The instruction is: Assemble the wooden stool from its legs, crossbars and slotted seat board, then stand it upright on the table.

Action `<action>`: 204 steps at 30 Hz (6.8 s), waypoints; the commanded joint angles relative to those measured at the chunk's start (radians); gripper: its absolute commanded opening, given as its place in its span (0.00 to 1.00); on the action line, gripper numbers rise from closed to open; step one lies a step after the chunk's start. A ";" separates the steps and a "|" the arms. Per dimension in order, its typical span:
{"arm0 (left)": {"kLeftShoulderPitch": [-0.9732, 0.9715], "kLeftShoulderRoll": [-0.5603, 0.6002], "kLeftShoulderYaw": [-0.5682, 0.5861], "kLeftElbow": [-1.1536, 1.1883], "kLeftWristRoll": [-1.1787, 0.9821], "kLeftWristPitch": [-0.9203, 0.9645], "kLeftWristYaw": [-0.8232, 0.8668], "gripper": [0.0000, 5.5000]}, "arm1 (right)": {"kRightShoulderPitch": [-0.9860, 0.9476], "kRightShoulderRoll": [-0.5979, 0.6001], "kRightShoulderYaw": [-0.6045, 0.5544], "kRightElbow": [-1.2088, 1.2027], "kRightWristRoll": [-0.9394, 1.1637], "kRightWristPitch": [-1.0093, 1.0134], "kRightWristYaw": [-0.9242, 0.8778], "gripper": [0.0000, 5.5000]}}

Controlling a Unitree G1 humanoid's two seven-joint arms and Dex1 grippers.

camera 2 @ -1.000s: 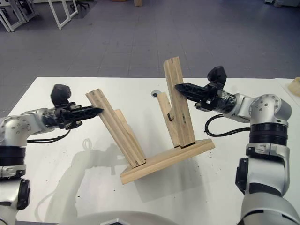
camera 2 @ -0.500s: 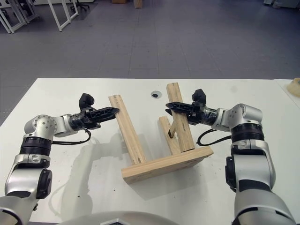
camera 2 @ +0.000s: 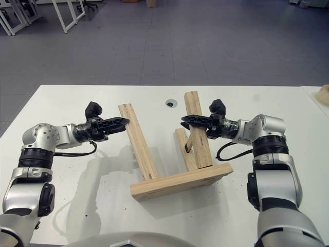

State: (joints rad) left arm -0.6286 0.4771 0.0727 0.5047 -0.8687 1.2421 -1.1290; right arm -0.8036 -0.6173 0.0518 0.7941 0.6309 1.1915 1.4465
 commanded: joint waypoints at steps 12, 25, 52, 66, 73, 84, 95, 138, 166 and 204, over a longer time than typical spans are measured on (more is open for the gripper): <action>-0.053 -0.016 0.208 0.070 -0.052 0.234 0.138 0.69 | -0.032 -0.039 -0.024 0.039 -0.056 -0.032 0.051 0.86; 0.148 0.062 0.540 -0.334 -0.205 0.249 0.287 0.69 | 0.067 -0.233 -0.176 0.006 -0.053 -0.049 0.017 0.86; 0.782 0.350 0.063 -0.954 0.190 -0.440 0.072 0.69 | 0.712 -0.316 -0.004 -0.868 -0.187 -0.535 -0.059 0.86; 0.745 0.412 0.117 -0.892 0.212 -0.496 0.084 0.69 | 0.607 0.031 0.064 -0.932 -0.137 -0.404 -0.385 0.86; 0.825 0.498 0.129 -0.849 0.280 -0.620 -0.045 0.69 | 0.598 0.036 0.064 -1.016 -0.091 -0.344 -0.428 0.86; 0.733 0.397 0.011 -0.812 0.278 -0.672 -0.056 0.89 | 0.594 0.014 0.077 -1.036 -0.072 -0.357 -0.417 0.87; 0.640 0.347 -0.064 -0.698 0.291 -0.688 -0.087 0.50 | 0.606 -0.114 0.039 -0.968 -0.091 -0.500 -0.257 0.87; 0.317 0.347 0.046 -0.646 -0.029 -0.331 -0.255 0.26 | 0.450 -0.132 -0.107 -0.947 0.243 -0.190 -0.044 0.26; -0.030 0.062 0.254 0.041 -0.764 0.250 0.625 0.24 | 0.274 0.120 -0.196 -0.514 1.341 0.055 -1.494 0.30; -0.408 0.106 0.556 0.623 -0.195 0.354 0.559 0.66 | -0.255 0.030 -0.388 0.251 0.331 0.236 -0.566 1.00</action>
State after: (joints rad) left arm -1.0258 0.5468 0.6038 1.1360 -1.0749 1.6056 -0.5412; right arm -1.0650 -0.5610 -0.3328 1.0521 1.0011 1.4384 0.8634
